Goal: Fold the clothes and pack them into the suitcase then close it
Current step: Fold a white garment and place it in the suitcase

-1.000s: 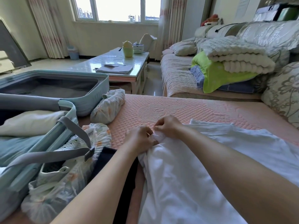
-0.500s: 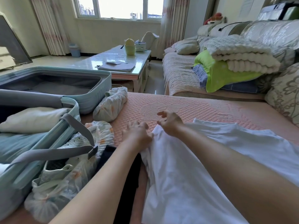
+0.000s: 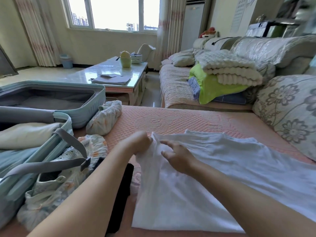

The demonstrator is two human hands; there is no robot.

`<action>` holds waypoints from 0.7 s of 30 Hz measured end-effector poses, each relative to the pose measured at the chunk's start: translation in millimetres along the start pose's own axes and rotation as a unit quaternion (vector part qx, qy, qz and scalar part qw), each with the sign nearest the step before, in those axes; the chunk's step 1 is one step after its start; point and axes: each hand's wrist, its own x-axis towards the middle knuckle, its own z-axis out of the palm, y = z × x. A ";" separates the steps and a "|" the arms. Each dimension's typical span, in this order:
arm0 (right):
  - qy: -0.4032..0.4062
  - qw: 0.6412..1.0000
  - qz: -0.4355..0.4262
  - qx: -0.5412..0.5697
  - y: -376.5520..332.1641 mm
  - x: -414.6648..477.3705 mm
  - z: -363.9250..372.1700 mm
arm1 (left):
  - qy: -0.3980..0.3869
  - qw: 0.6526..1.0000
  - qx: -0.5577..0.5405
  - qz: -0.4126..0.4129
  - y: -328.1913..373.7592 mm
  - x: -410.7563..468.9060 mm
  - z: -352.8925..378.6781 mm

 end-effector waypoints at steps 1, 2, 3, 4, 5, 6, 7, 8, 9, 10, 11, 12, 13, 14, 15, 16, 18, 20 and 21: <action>0.006 0.993 0.018 0.115 -4.7 -10.0 -11.6 | 0.005 0.997 -0.076 0.000 14.0 -2.1 -3.3; 0.001 0.975 0.041 0.219 -7.1 -19.0 -23.1 | 0.002 0.989 -0.151 -0.002 28.5 -5.3 -5.3; -0.011 0.952 0.062 0.299 -9.1 -29.2 -35.9 | -0.005 0.974 -0.227 -0.001 42.8 -8.4 -5.9; -0.014 0.938 0.079 0.336 -7.1 -37.4 -49.7 | -0.021 0.954 -0.300 0.004 57.7 -10.9 -5.3; -0.006 0.936 0.090 0.339 -3.8 -45.5 -63.1 | -0.053 0.927 -0.370 0.018 73.9 -15.1 -4.6; 0.012 0.940 0.100 0.327 2.8 -51.9 -75.7 | -0.100 0.892 -0.440 0.037 88.9 -19.8 -3.6; 0.046 0.944 0.111 0.307 11.8 -57.2 -86.2 | -0.156 0.848 -0.503 0.056 104.0 -24.2 -0.9; 0.090 0.946 0.126 0.284 23.4 -61.1 -95.9 | -0.203 0.809 -0.547 0.071 118.6 -28.5 2.4; 0.131 0.946 0.144 0.260 35.8 -65.0 -104.3 | -0.229 0.785 -0.570 0.079 130.7 -31.1 6.9; 0.162 0.943 0.162 0.240 51.5 -69.1 -112.8 | -0.225 0.782 -0.575 0.083 141.8 -32.0 12.6; 0.188 0.939 0.181 0.226 66.0 -73.8 -121.5 | -0.191 0.801 -0.561 0.085 151.4 -32.1 20.3; 0.211 0.933 0.197 0.215 79.8 -77.7 -129.6 | -0.146 0.835 -0.524 0.089 157.5 -31.7 30.2; 0.232 0.928 0.210 0.200 91.4 -82.8 -137.4 | -0.102 0.875 -0.461 0.102 161.9 -33.1 39.9; 0.247 0.926 0.224 0.175 102.1 -86.4 -144.2 | -0.063 0.916 -0.376 0.127 162.7 -33.9 49.6; 0.247 0.927 0.244 0.143 108.9 -91.1 -149.6 | -0.031 0.947 -0.275 0.161 160.3 -36.4 58.8; 0.231 0.930 0.267 0.105 115.3 -94.4 -152.3 | -0.019 0.966 -0.171 0.195 155.7 -40.1 68.6; 0.178 0.940 0.291 0.035 123.2 -102.6 -152.7 | -0.052 0.974 -0.009 0.219 143.1 -49.5 90.3; 0.159 0.950 0.267 -0.040 126.8 -111.9 -148.1 | -0.121 0.967 0.075 0.210 132.8 -63.6 110.5; 0.161 0.952 0.243 -0.091 126.3 -117.5 -145.6 | -0.150 0.962 0.110 0.200 130.1 -70.8 119.5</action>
